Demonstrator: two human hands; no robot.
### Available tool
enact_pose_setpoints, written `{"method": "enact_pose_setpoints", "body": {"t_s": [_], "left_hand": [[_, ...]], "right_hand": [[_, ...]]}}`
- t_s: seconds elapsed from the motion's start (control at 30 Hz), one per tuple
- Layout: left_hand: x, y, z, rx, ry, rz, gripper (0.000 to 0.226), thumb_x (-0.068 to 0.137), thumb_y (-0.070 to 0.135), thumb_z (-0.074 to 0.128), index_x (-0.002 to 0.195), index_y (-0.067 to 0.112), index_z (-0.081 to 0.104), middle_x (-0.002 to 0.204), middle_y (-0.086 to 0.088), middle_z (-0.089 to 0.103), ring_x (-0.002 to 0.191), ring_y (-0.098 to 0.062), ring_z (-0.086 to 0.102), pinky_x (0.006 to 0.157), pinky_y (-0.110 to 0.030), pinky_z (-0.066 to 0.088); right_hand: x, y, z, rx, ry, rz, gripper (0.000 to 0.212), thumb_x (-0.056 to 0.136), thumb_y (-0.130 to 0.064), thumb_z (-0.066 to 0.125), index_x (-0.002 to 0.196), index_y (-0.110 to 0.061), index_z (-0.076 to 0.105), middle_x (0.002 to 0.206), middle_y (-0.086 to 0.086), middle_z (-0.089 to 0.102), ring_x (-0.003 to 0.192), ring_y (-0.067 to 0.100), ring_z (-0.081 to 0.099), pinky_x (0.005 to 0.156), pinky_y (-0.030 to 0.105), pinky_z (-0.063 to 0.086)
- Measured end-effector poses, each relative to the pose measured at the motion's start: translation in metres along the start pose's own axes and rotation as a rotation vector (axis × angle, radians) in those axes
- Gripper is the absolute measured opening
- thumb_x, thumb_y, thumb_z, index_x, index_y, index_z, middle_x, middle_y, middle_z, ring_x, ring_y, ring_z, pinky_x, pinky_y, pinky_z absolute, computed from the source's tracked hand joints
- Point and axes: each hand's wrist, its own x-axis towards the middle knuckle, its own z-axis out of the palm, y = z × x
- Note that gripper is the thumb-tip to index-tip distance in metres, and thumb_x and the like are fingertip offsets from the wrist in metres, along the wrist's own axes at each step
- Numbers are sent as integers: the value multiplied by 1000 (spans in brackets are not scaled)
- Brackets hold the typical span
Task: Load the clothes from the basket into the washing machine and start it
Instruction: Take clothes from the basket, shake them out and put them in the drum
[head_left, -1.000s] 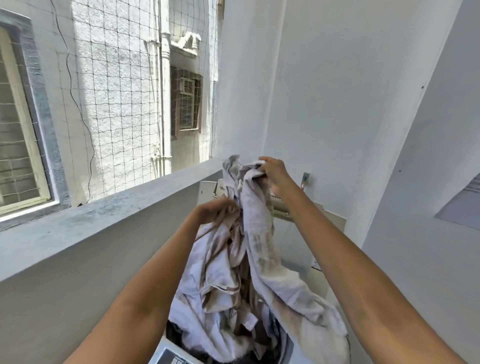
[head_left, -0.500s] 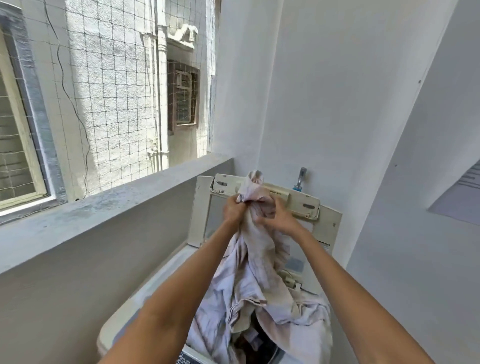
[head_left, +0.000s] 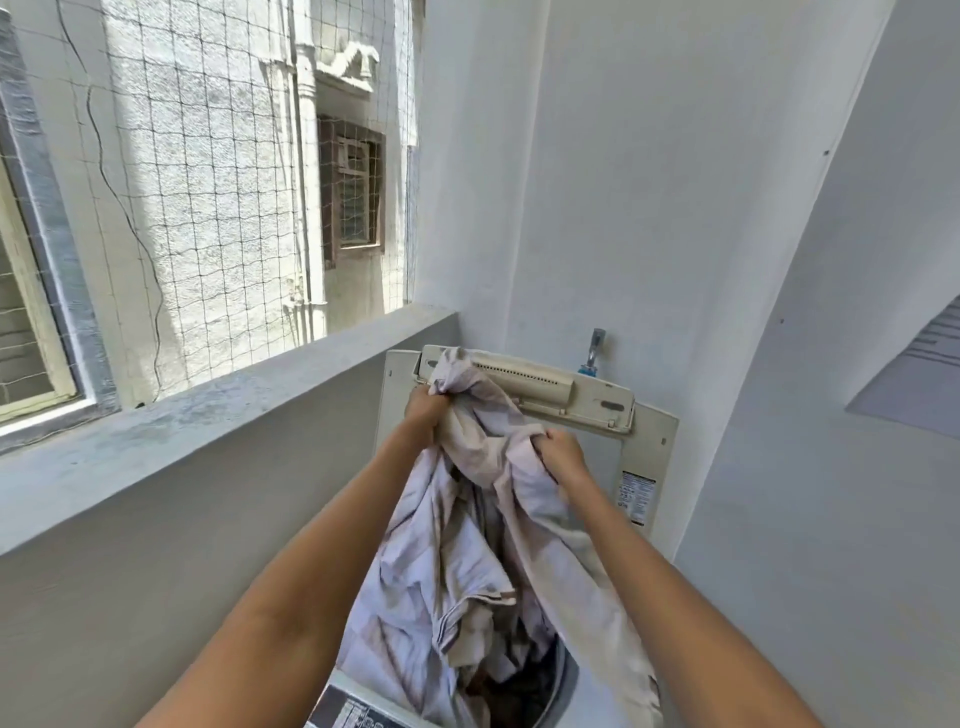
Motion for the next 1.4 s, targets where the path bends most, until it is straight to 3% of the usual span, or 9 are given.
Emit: {"method": "enact_pose_setpoints", "body": {"t_s": [0.13, 0.33, 0.63, 0.77, 0.83, 0.93, 1.1, 1.27, 1.4], "left_hand": [[-7, 2, -11, -1, -50, -34, 21, 99, 27, 47, 106, 11, 59, 97, -13, 62, 90, -28, 61, 70, -26, 46], [5, -5, -44, -13, -362, -28, 88, 65, 89, 41, 111, 17, 61, 100, -11, 59, 91, -23, 52, 76, -30, 42], [-24, -83, -2, 308, -564, -360, 42, 83, 49, 63, 101, 13, 53, 77, -8, 57, 61, -20, 54, 59, -31, 51], [-42, -119, 17, 639, -612, -472, 39, 91, 22, 60, 122, 2, 48, 119, -23, 57, 99, -35, 61, 80, -43, 51], [-47, -132, 20, 766, -623, -406, 49, 92, 19, 60, 129, -7, 43, 130, -25, 51, 114, -38, 58, 79, -41, 52], [-44, -145, 21, 900, -621, -239, 54, 91, 23, 61, 131, -9, 41, 136, -28, 47, 121, -36, 52, 85, -39, 47], [-47, -162, -6, 1259, -251, 49, 109, 70, 73, 60, 150, 18, 10, 151, -15, 25, 140, -31, 24, 109, -55, 23], [-68, -221, -38, 944, -11, -450, 119, 71, 78, 53, 150, 17, -11, 156, -24, 4, 143, -44, 7, 110, -65, 16], [-81, -246, -32, 579, -45, -417, 77, 93, 51, 47, 151, 27, 3, 150, -20, 31, 140, -38, 28, 115, -47, 20]], "right_hand": [[20, -77, 9, 658, -86, -4, 10, 91, -12, 52, 88, -10, 61, 81, 7, 63, 78, 23, 60, 67, 28, 48], [44, -91, 36, 1118, -52, 141, 19, 94, -14, 39, 94, -13, 57, 89, 8, 61, 76, 20, 60, 58, 23, 52], [9, -3, 29, -133, 123, -23, 26, 91, -29, 50, 72, -13, 56, 92, 17, 67, 86, 31, 60, 65, 28, 34], [-3, 59, 26, -587, -172, -94, 36, 85, -31, 56, 56, -16, 41, 67, 9, 54, 72, 25, 57, 54, 29, 30], [-9, 79, 28, -741, -250, -164, 25, 81, -36, 60, 65, -21, 49, 83, 11, 59, 88, 28, 59, 62, 30, 38], [-14, 99, 28, -719, -154, -271, 40, 79, -41, 64, 109, -16, 53, 117, 11, 47, 113, 30, 47, 87, 38, 42], [-14, 111, 36, -705, -329, -306, 105, 70, -52, 72, 150, -33, 7, 158, 5, 0, 146, 30, 4, 111, 56, 20], [-30, 147, 93, -582, -592, -298, 138, 36, -93, 41, 151, -25, 8, 160, 4, 0, 147, 25, -7, 119, 47, 9], [-49, 180, 134, -561, -761, -259, 152, 24, -101, 33, 151, -24, -1, 159, 3, -11, 146, 29, -13, 119, 48, 1]]}}
